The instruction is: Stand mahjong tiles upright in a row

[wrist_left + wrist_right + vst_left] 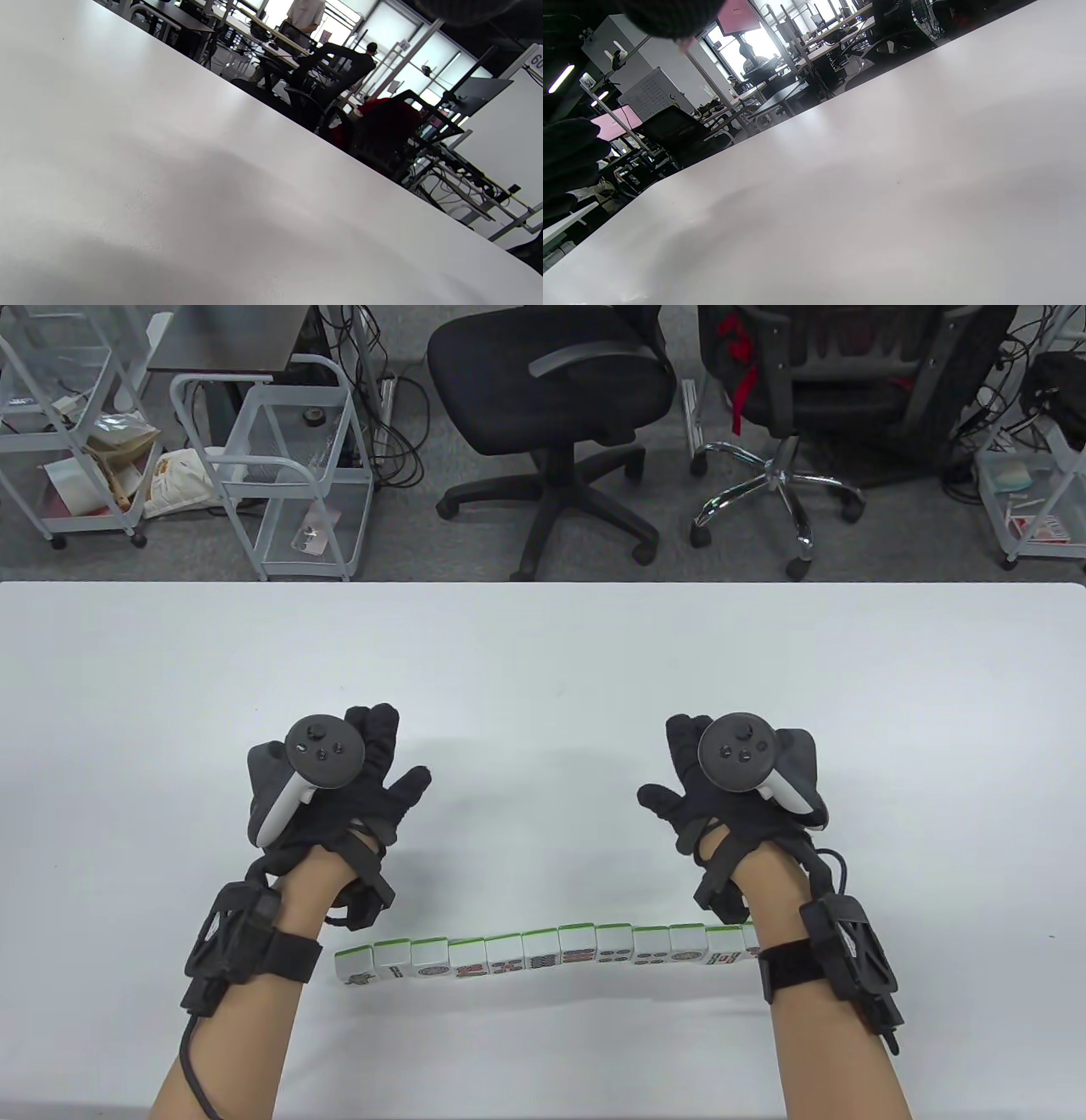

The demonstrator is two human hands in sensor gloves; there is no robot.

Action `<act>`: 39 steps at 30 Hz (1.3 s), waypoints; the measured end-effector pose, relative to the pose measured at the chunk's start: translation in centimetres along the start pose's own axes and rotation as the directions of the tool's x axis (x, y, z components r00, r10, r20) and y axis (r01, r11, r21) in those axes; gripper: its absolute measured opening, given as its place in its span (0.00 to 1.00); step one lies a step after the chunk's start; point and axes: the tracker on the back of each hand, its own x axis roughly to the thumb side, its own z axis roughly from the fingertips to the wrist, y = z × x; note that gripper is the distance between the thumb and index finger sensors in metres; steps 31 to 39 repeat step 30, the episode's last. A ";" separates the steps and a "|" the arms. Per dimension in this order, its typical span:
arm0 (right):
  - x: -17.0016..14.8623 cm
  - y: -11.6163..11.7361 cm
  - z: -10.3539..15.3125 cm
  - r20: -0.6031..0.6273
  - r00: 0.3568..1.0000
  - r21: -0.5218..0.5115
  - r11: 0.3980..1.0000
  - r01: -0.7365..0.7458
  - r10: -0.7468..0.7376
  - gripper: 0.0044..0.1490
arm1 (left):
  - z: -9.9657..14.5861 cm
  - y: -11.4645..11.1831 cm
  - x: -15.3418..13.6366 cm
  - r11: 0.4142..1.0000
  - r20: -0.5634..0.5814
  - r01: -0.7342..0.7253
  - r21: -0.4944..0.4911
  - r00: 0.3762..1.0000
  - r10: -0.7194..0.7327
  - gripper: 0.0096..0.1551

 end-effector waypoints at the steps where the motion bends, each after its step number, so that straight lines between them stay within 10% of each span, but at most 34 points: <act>1: -0.3 0.5 0.0 -0.004 1.000 0.002 1.000 0.006 -0.006 0.58 | 0.0 -0.2 -0.4 1.000 -0.001 -0.008 -0.005 1.000 0.008 0.53; 39: -2.1 2.8 0.9 -0.041 0.999 0.092 0.996 0.005 -0.001 0.59 | -0.2 -2.9 -3.0 0.995 -0.031 -0.012 -0.095 0.999 0.009 0.53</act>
